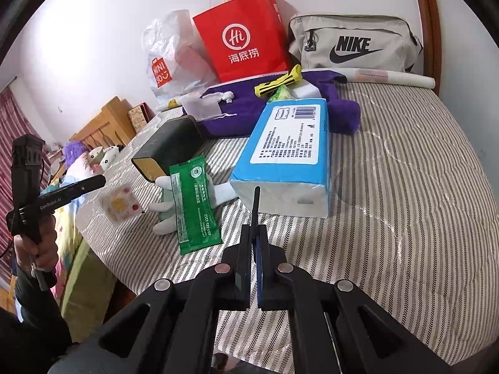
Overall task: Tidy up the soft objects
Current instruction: 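Move the left gripper to the orange-fruit-print packet while the right gripper holds the green wrapper, then close the left gripper on the orange-fruit-print packet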
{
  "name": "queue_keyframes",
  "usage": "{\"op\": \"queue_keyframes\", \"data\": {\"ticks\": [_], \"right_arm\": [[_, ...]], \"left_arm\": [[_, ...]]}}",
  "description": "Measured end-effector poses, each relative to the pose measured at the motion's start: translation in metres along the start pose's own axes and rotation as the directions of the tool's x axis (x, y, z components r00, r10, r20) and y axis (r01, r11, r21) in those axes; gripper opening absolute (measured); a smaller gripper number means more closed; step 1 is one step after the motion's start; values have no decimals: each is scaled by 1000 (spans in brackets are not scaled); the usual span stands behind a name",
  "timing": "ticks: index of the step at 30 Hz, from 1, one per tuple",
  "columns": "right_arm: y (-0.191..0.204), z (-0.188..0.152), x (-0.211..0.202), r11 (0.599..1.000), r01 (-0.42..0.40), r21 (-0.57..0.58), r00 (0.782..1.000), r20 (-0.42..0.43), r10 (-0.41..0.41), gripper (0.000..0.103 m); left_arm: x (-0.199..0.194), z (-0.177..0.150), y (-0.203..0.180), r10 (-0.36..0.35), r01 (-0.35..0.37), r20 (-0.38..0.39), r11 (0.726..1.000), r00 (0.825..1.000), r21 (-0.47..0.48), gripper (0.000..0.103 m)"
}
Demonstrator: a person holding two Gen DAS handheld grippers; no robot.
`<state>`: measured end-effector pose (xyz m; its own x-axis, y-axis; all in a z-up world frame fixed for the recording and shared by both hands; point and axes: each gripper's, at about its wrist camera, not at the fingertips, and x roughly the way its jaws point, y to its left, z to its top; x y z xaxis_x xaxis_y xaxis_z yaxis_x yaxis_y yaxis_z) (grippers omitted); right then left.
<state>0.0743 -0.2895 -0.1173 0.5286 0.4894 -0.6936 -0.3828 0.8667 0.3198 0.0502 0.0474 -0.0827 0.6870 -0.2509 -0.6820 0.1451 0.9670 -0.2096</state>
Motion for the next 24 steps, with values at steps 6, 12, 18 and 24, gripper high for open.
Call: {"op": "queue_keyframes", "data": {"ticks": [6,12,18,24], "right_arm": [[2,0,1,1000,2,-10,1000,-4,-2,2],[-1,-2,4,1000,-6,2,1000,-11,6,3],[-2,-1,4,1000,3,4,1000,-13,-3,3],[-2,4,-6,1000,-11,12,1000,7,11,3]], "left_arm": [[18,-15,11,88,-88,-61,996,994,8,3],[37,-30,15,174,-170,-98,984,980,47,46],[54,-33,13,223,-214,-119,973,967,86,61],[69,-40,12,218,-205,-139,973,966,102,69]]}}
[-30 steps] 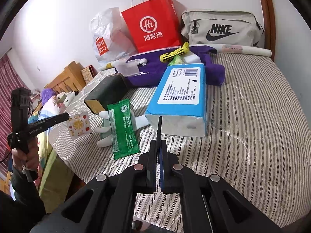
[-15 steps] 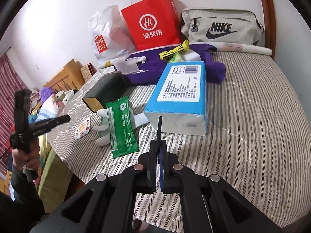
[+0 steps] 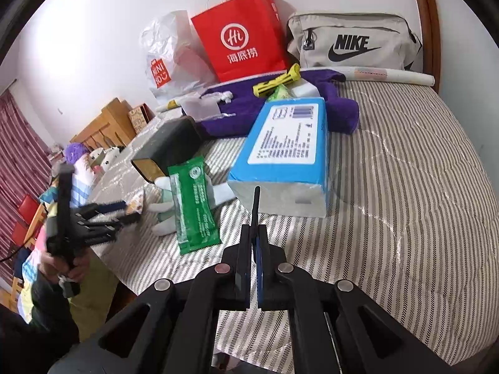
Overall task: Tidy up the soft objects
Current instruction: 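Close the left gripper on the orange-fruit-print packet, then carry the fruit-print packet over the purple towel with the left gripper while the right gripper holds the green wrapper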
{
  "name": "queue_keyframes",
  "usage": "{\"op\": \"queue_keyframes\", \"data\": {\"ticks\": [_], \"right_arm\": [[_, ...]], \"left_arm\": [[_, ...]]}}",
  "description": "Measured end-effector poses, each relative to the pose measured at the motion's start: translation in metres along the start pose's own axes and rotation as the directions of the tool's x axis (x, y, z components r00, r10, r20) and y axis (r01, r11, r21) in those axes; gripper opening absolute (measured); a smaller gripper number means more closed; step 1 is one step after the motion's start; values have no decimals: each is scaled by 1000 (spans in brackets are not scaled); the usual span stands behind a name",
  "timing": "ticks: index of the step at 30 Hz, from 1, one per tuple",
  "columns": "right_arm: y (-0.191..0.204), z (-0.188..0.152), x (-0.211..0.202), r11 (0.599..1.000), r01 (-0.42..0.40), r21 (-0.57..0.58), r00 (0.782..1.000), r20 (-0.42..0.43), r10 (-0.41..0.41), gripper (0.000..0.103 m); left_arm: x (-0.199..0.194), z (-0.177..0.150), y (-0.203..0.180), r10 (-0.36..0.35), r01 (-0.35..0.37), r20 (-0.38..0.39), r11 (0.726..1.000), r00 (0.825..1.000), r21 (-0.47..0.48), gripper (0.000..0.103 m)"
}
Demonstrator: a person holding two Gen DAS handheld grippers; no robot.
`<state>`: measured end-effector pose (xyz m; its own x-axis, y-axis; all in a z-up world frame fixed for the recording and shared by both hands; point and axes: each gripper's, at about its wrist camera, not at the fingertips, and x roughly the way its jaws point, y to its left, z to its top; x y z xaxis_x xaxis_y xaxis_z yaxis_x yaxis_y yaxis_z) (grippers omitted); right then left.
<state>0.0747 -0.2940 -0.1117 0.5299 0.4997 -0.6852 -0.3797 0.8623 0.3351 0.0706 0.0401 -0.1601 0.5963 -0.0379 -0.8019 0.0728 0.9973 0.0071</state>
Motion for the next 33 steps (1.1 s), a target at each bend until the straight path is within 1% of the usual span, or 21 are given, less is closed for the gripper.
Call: {"op": "queue_keyframes", "data": {"ticks": [1,3,4,5,6,7,11,13,17,18,19,21,23,26,30,33], "right_arm": [[0,3,-5,1000,0,-1,1000,12,0,3],[1,7,-12,1000,-8,-5,1000,26,8,3],[2,10,-17,1000,-11,-7,999,39,11,3],[3,13,-19,1000,-11,-11,999,46,11,3],[4,15,-22,1000,-11,-16,999,53,11,3],[5,19,-26,1000,-9,-20,998,67,10,3],[6,34,-34,999,7,-36,995,96,-4,3],[6,43,-33,999,21,-45,995,102,-16,3],[5,55,-30,998,34,-54,994,107,-28,2],[5,58,-28,998,33,-55,994,105,-27,3],[5,60,-27,998,31,-61,994,102,-25,3],[5,64,-23,997,29,-66,995,97,-23,3],[5,67,-19,997,24,-67,996,90,-18,2],[6,69,-14,997,17,-69,997,79,-12,3],[9,71,-10,997,14,-78,997,73,-8,3],[9,74,-9,996,13,-83,997,75,-7,3]], "left_arm": [[1,0,0,-2,2,3,1000,1000,2,68],[1,0,0,-7,6,22,1000,1000,8,62],[0,0,-1,-17,17,32,1000,999,11,53],[0,0,-2,-20,20,38,1000,999,17,47],[0,1,-4,-21,20,39,999,999,26,45],[0,1,-7,-24,23,43,999,999,39,40],[0,4,-10,-38,35,47,998,998,55,31],[0,5,-4,-69,68,46,997,997,25,29],[1,6,11,-144,147,42,987,989,-63,19],[1,6,15,-169,173,44,981,985,-84,18],[2,5,17,-180,184,45,979,983,-94,16],[3,6,20,-199,203,41,972,979,-117,12],[4,7,21,-203,206,35,970,979,-128,8],[2,10,19,-199,200,26,972,980,-126,7],[-11,15,16,-211,215,47,970,976,-111,7],[-22,20,16,-205,211,67,972,976,-104,7]]}}
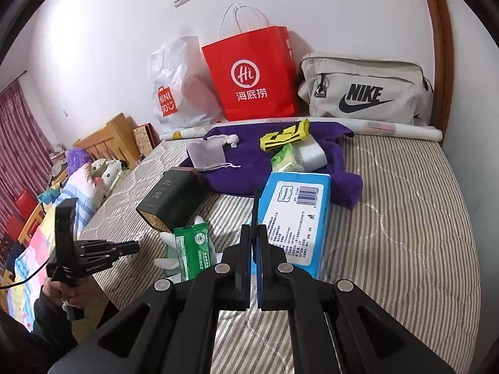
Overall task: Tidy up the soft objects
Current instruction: 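Carry the fruit-print packet over the purple towel with the left gripper while the right gripper holds the green wrapper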
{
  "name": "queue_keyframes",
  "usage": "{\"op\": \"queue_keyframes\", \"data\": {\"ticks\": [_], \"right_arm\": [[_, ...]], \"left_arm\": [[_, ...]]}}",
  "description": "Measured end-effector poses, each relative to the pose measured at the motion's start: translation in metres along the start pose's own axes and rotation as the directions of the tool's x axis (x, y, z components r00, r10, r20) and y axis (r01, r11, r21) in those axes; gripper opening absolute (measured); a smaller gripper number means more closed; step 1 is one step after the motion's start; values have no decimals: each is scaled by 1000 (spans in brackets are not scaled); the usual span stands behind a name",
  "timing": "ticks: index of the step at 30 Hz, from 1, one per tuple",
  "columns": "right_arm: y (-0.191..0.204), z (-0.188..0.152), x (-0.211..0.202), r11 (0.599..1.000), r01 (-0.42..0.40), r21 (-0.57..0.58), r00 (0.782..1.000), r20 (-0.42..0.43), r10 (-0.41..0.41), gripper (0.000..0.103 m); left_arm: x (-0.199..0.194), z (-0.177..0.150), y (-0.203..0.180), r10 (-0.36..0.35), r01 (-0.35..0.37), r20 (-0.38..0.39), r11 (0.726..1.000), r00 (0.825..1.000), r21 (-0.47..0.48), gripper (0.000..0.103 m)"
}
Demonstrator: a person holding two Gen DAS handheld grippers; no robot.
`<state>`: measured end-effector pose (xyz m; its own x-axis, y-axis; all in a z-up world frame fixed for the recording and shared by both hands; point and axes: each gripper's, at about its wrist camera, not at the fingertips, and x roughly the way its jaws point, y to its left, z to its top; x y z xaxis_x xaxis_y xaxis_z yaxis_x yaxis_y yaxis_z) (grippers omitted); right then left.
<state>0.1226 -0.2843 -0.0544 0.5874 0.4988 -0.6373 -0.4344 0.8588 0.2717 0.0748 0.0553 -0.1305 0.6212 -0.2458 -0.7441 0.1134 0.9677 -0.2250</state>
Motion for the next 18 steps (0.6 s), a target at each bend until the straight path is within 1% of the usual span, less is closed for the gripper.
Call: {"op": "queue_keyframes", "data": {"ticks": [11,18], "right_arm": [[4,10,1,1000,-14,-14,1000,10,14,2],[2,24,7,1000,-20,-18,1000,14,20,3]], "left_arm": [[-45,26,-13,26,-30,96,999,995,39,7],[-51,53,-18,28,-35,125,998,992,56,7]]}}
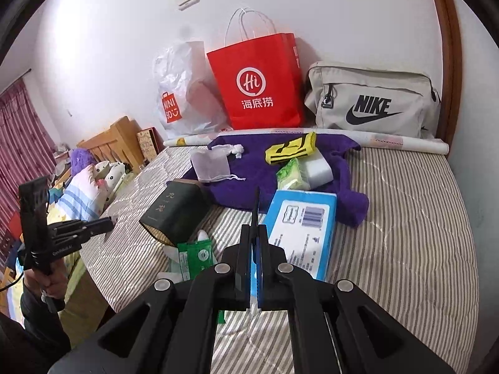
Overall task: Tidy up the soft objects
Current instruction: 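Carry the fruit-print packet over the purple towel with the left gripper while the right gripper holds the green wrapper, then open the left gripper to drop the fruit-print packet onto the towel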
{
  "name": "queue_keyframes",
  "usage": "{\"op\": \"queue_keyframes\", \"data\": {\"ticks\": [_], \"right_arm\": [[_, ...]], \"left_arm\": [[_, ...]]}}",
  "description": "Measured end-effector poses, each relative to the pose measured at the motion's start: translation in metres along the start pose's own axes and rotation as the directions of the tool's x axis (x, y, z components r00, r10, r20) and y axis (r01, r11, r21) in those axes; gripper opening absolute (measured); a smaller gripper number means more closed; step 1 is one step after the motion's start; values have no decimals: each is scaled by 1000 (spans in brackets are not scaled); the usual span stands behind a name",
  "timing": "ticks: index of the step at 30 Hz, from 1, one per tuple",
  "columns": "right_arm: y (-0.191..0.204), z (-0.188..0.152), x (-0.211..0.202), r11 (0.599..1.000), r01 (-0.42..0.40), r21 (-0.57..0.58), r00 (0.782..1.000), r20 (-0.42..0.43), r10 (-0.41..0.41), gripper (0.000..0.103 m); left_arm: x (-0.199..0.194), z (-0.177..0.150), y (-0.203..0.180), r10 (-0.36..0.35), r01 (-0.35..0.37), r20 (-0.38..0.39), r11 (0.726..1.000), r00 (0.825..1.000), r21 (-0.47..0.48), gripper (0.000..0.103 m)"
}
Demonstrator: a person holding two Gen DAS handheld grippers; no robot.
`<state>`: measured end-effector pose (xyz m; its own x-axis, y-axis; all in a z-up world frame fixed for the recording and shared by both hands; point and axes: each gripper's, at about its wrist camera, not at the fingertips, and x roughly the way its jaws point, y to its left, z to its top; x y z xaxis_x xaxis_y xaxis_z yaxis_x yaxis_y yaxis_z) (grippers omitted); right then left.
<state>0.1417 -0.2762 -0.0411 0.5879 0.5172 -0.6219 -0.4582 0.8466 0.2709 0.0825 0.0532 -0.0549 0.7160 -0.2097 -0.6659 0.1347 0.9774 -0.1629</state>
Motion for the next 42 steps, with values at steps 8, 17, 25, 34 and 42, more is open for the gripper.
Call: {"op": "queue_keyframes", "data": {"ticks": [8,17,25,34,42], "right_arm": [[-10,23,16,1000,-2,7,1000,2,2,3],[-24,52,40,1000,7,10,1000,-8,-7,3],[-34,73,64,1000,27,7,999,-18,-27,3],[-46,90,97,999,40,17,999,-35,-40,3],[-42,101,131,994,100,-37,991,-80,-103,2]], "left_arm": [[16,36,-4,-4,4,15,1000,1000,15,7],[47,76,0,-3,3,10,1000,1000,8,7],[78,104,7,-13,13,0,1000,1000,-5,7],[118,124,11,-5,6,-49,1000,999,4,7],[159,136,15,-3,4,-92,1000,996,4,7]]}}
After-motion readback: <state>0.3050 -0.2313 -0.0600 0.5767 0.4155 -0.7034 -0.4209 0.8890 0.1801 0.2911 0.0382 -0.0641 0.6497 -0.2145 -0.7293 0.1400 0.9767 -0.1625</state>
